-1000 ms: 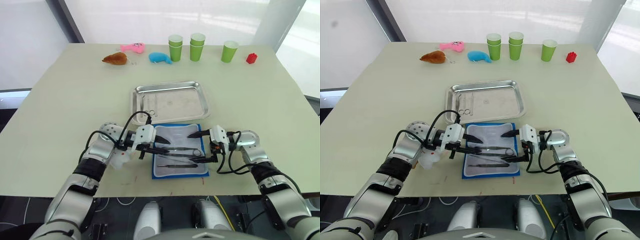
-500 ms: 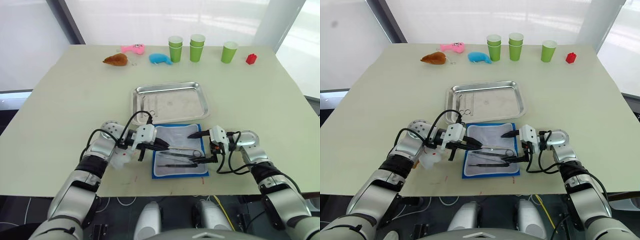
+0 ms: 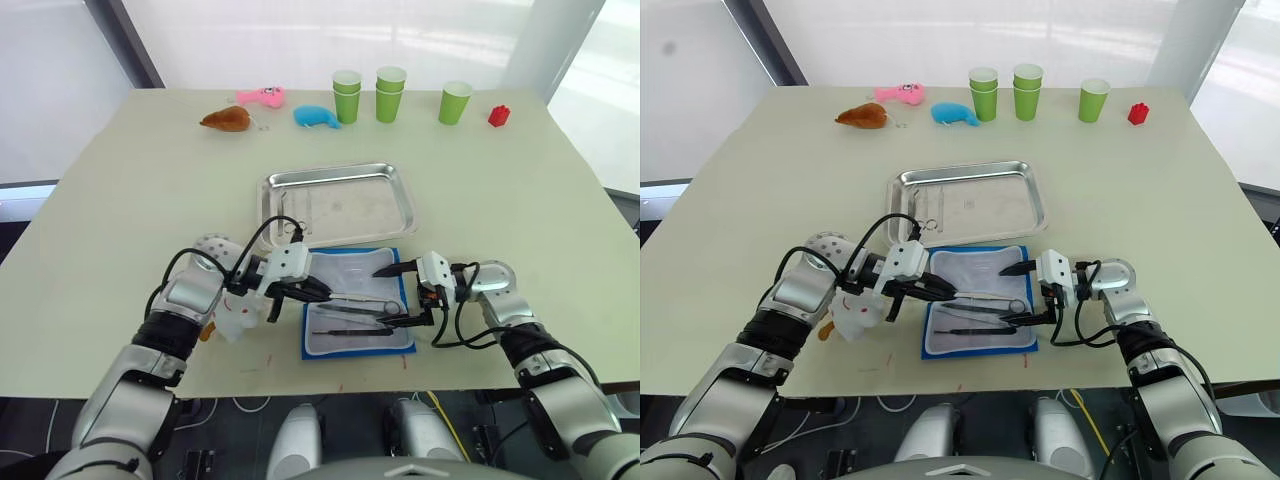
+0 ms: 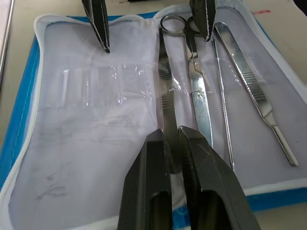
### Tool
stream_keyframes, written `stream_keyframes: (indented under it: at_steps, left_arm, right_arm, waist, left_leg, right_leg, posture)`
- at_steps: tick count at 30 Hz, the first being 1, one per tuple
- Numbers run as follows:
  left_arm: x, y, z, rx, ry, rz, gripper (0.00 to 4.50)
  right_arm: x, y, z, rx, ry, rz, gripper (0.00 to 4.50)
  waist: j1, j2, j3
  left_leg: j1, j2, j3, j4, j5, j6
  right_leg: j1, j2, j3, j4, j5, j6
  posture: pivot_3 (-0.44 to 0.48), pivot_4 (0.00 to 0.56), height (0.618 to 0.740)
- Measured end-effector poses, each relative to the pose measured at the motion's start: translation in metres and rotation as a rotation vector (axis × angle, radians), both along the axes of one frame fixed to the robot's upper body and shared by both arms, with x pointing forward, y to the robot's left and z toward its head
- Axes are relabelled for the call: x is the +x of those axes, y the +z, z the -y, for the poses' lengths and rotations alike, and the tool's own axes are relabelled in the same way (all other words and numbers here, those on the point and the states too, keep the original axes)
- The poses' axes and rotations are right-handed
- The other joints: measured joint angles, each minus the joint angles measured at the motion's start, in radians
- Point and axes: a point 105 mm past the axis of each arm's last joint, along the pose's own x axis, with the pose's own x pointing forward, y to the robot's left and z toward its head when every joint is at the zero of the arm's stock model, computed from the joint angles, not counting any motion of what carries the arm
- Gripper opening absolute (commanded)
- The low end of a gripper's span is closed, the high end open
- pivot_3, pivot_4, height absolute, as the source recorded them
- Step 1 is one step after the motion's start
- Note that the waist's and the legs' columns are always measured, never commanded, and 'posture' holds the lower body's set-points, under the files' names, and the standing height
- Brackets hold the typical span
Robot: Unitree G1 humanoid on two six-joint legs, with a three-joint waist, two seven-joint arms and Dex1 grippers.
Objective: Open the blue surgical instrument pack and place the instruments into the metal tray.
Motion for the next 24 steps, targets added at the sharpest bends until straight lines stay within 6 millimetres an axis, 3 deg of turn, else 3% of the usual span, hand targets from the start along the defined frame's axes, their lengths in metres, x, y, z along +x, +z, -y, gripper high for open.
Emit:
stream_keyframes:
  at_steps: [24]
  left_arm:
    - [-0.016, 0.033, -0.055, 0.119, 0.074, 0.000, 0.02]
  right_arm:
    - [0.000, 0.001, -0.002, 0.006, 0.005, 0.003, 4.50]
  waist:
    - [-0.002, -0.001, 0.002]
  left_leg:
    - [-0.001, 0.001, 0.000, 0.000, 0.000, 0.000]
  right_leg:
    - [-0.002, 0.000, 0.000, 0.000, 0.000, 0.000]
  posture:
    - [0.000, 0.150, 0.740]
